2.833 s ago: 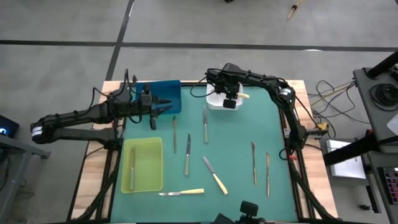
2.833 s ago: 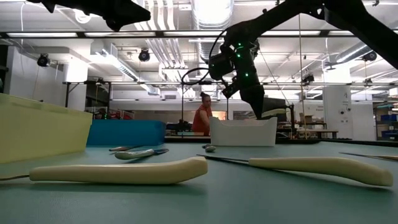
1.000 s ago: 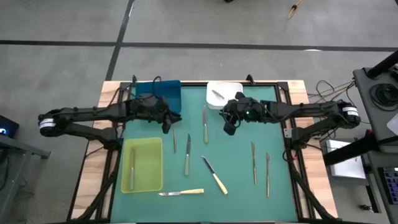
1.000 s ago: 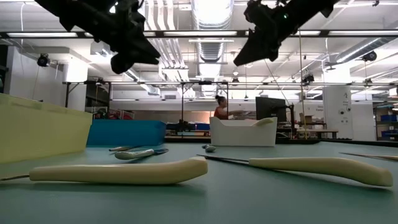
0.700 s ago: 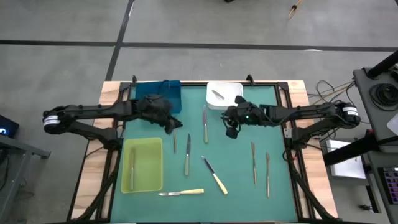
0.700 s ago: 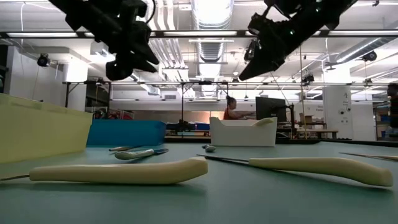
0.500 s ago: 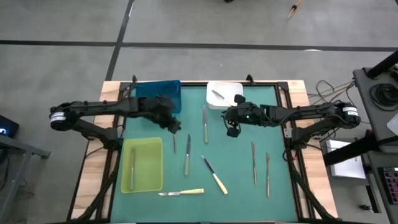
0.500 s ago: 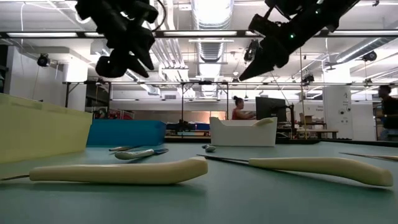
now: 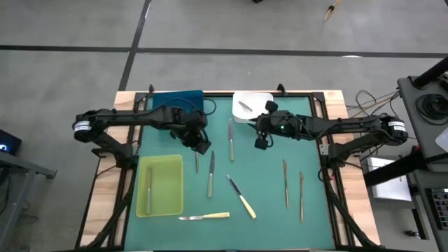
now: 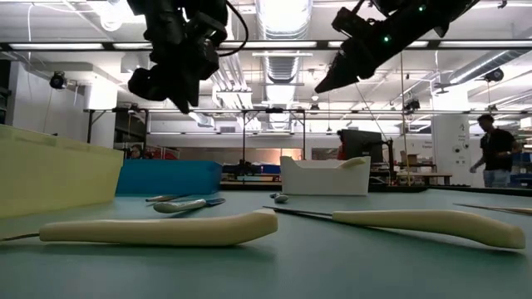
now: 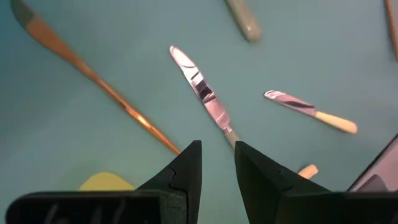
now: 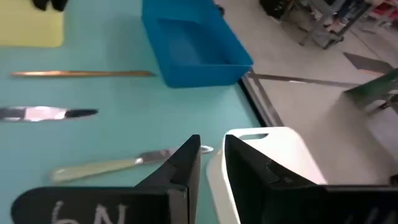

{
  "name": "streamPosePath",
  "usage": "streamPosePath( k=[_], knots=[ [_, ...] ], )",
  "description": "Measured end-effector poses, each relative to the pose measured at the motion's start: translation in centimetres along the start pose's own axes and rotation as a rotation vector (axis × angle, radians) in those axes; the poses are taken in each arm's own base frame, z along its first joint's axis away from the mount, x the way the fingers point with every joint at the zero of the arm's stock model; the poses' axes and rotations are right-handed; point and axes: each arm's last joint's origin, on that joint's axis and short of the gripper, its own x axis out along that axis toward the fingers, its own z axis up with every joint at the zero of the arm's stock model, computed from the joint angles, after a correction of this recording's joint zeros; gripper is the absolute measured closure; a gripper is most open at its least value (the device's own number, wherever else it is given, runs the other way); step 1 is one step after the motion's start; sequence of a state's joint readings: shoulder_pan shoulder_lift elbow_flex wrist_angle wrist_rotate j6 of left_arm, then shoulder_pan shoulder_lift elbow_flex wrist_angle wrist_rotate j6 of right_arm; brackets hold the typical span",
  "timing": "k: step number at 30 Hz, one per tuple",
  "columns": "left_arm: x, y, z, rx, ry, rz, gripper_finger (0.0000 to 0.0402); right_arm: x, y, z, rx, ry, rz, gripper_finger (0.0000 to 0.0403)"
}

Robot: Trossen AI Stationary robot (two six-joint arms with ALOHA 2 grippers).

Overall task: Sort silverware by color (type)
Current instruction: Put the left gold knife into the blue bin

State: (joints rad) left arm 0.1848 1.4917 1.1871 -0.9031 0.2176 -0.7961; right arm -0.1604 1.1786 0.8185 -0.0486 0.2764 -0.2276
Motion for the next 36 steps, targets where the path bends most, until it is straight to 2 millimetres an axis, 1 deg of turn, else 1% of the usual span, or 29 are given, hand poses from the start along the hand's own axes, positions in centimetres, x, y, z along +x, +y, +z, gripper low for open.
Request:
streamPosePath(
  k=[4,7,13,18,22,28,36],
  knots=[
    [0.8,0.4,-0.6,-0.039,0.018,0.039,0.0324,0.1,0.3,-0.8,-0.005,0.021,0.012,0.0337],
    [1.0,0.6,-0.8,-0.06,0.001,0.068,0.0324,0.2,0.4,-1.3,-0.01,0.034,0.015,0.0337],
    [1.1,0.5,-0.7,-0.06,-0.15,0.189,0.0324,-0.1,0.5,-2.1,-0.01,0.048,0.027,0.0337],
    [1.1,0.3,-0.5,-0.1,-0.217,0.202,0.0324,-0.9,0.5,-2.8,-0.007,0.042,0.025,0.0337],
    [1.4,0.2,-0.6,-0.134,-0.252,0.233,0.0324,-1.8,0.1,-2.5,0.007,0.003,0.016,0.0337],
    [3.2,-0.2,-0.8,-0.154,-0.223,0.264,0.0324,-2.5,-0.1,-2.2,0.028,-0.031,0.023,0.0337],
    [5.6,0.1,-0.4,-0.156,-0.18,0.341,0.0324,-2.3,0.1,-2.5,0.007,-0.011,0.048,0.0337]
  ],
)
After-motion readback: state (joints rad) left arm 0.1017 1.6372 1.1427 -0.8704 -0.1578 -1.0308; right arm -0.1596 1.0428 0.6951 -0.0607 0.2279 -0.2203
